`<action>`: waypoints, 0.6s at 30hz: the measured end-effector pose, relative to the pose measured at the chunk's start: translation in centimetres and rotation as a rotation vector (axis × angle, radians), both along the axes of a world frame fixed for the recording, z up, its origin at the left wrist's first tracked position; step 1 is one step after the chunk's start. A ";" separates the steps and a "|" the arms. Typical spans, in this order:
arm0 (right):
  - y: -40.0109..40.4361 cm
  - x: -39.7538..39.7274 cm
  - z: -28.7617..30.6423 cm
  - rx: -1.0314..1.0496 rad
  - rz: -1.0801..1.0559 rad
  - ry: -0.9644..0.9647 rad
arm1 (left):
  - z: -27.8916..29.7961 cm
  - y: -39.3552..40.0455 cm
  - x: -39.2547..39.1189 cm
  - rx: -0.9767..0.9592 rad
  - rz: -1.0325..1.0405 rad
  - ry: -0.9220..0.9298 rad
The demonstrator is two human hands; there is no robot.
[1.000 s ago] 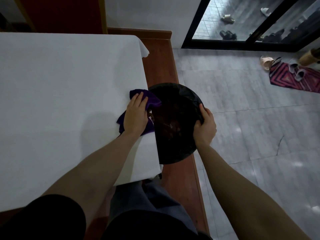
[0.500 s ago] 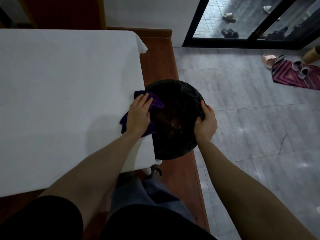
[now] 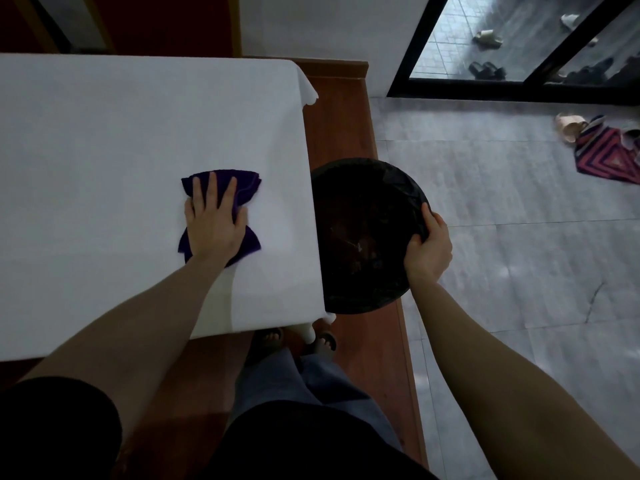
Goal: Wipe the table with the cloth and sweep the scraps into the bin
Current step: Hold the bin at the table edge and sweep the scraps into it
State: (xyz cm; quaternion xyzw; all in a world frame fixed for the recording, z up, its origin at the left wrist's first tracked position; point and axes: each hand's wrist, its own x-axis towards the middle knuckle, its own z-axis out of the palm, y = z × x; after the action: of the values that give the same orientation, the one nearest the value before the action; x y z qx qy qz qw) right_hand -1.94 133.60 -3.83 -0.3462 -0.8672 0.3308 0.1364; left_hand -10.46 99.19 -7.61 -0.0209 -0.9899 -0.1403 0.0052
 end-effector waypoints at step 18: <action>4.4 2.8 1.9 0.021 -0.139 0.036 | 3.7 9.6 -2.4 0.014 -0.442 0.051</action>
State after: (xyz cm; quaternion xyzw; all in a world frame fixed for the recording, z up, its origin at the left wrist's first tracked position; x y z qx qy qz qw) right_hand 0.82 137.97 -1.95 -0.3979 -0.8419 0.3179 0.1783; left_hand -12.90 108.81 -3.86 -0.2407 -0.9598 -0.1445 -0.0006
